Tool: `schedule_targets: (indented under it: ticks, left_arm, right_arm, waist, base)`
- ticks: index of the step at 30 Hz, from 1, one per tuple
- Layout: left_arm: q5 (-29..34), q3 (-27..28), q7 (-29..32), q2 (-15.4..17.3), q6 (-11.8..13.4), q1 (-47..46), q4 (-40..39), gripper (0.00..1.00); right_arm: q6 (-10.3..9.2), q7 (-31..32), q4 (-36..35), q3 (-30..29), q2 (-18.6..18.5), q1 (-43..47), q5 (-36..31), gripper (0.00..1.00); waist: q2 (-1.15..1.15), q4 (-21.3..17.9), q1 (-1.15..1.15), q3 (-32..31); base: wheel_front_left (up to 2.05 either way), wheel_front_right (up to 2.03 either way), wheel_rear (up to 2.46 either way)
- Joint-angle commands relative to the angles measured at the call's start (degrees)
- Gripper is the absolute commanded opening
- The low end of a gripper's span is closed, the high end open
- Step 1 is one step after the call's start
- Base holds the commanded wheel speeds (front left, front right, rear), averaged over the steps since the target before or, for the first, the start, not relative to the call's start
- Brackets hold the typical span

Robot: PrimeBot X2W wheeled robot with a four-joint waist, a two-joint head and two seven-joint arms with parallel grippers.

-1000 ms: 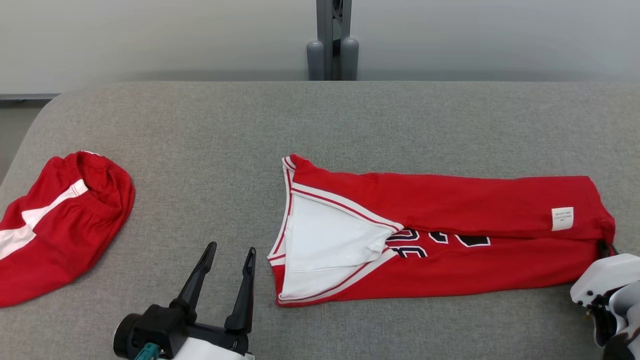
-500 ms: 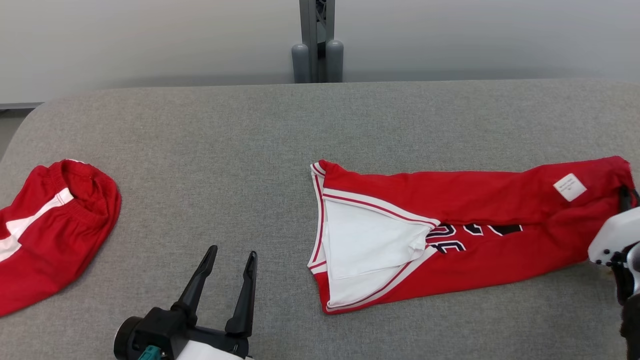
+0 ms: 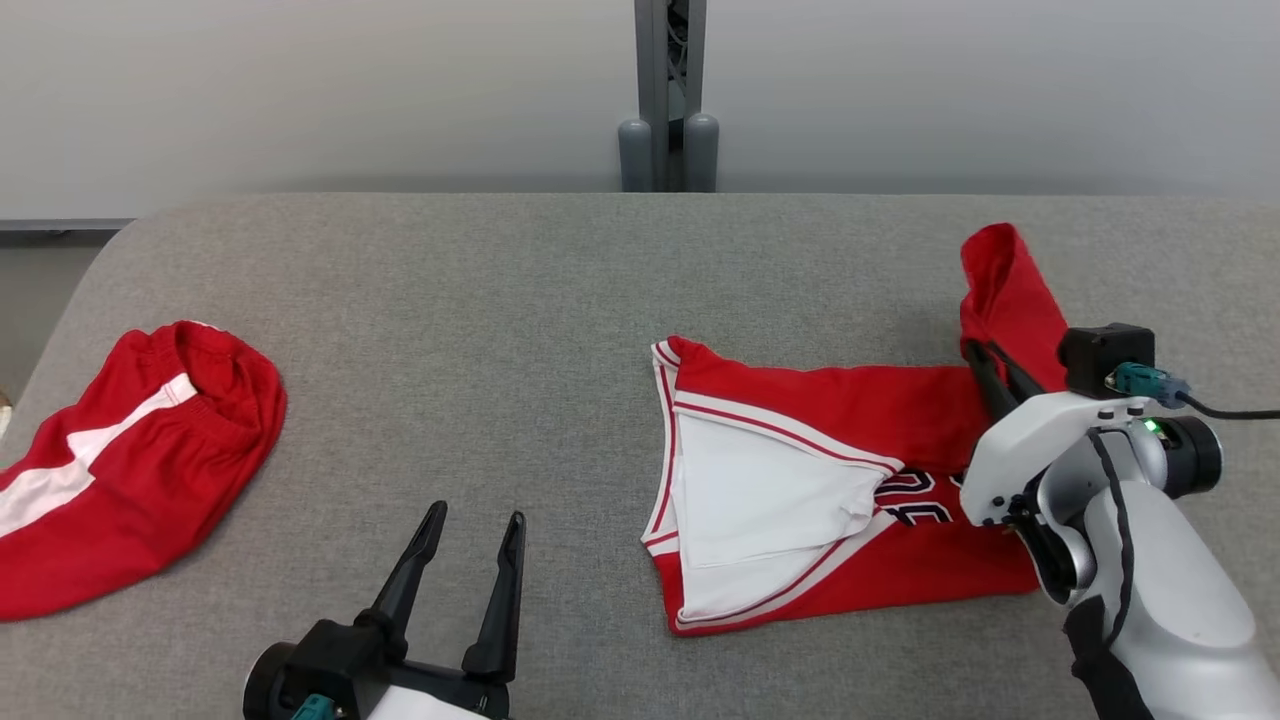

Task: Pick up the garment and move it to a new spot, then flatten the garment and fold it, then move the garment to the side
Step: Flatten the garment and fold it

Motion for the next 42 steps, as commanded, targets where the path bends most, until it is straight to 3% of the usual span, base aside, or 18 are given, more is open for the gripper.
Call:
schedule_targets:
  ticks: [1, 9, 15, 21, 35, 38, 39, 40, 41, 42]
  left_arm:
    - [-0.1, -0.1, -0.2, 0.2, 0.0, 0.0, 0.3, 1.0]
    - [-0.6, -0.4, -0.2, 0.0, 0.2, -0.3, 0.8, 1.0]
    - [-0.9, -0.7, -0.2, -0.1, 0.1, -0.4, 1.5, 1.0]
    - [-1.1, -0.8, -0.2, -0.2, 0.0, -0.7, 1.7, 1.0]
    - [-1.4, -1.4, -0.2, -0.4, -0.2, -1.0, 2.0, 1.0]
    - [-1.5, -1.5, -0.2, -0.5, -0.3, -0.9, 2.1, 1.0]
    - [-1.5, -1.5, -0.2, -0.5, -0.3, -0.9, 2.1, 1.0]
    - [-1.4, -1.6, -0.2, -0.5, -0.3, -0.9, 2.1, 1.0]
    - [-1.2, -1.5, -0.2, -0.5, -0.4, -0.9, 1.9, 1.0]
    - [-1.0, -1.5, -0.2, -0.5, -0.4, -1.0, 1.8, 1.0]
  right_arm:
    - [-0.02, 2.0, -4.2, 2.0, -0.7, 2.5, 2.4, 0.0]
    - [-0.02, 12.4, -25.1, 8.3, -2.0, 12.0, 8.1, 0.0]
    - [-0.02, 17.3, -31.8, 10.1, -0.8, 16.7, 8.5, 0.0]
    - [-0.02, 18.9, -31.3, 10.8, 0.2, 18.1, 6.3, 0.0]
    - [-0.02, 14.1, -19.5, 9.9, 1.3, 14.9, 4.7, 0.0]
    - [-0.02, 13.9, -17.2, 11.5, 1.3, 14.5, 7.3, 0.13]
    - [-0.02, 13.8, -16.6, 12.1, 1.3, 14.2, 7.8, 0.24]
    - [-0.02, 13.6, -16.1, 12.8, 1.3, 14.0, 8.5, 0.44]
    - [-0.02, 13.4, -15.8, 13.5, 1.3, 13.9, 9.3, 0.92]
    - [-0.02, 13.0, -15.7, 14.3, 1.3, 13.9, 10.8, 1.0]
  waist:
    - [0.0, 1.3, 0.0, -0.5]
    - [0.0, 5.7, 0.0, -1.0]
    - [0.0, 9.0, 0.0, -1.2]
    - [0.0, 11.5, 0.0, -1.3]
    - [0.0, 14.0, 0.0, -1.0]
    - [0.0, 14.3, 0.0, -1.0]
    - [0.0, 14.3, 0.0, -1.0]
    - [0.0, 14.2, 0.0, -1.0]
    - [0.0, 14.2, 0.0, -1.1]
    - [0.0, 14.2, 0.0, -1.1]
  base:
    - [0.0, 0.0, 0.0]
    - [0.0, 0.0, 0.0]
    - [0.0, 0.0, 0.0]
    - [0.0, 0.0, 0.0]
    - [0.0, 0.0, 0.0]
    - [0.0, 0.0, 0.0]
    - [0.0, 0.0, 0.0]
    - [0.0, 0.0, 0.0]
    - [0.0, 0.0, 0.0]
    - [0.0, 0.0, 0.0]
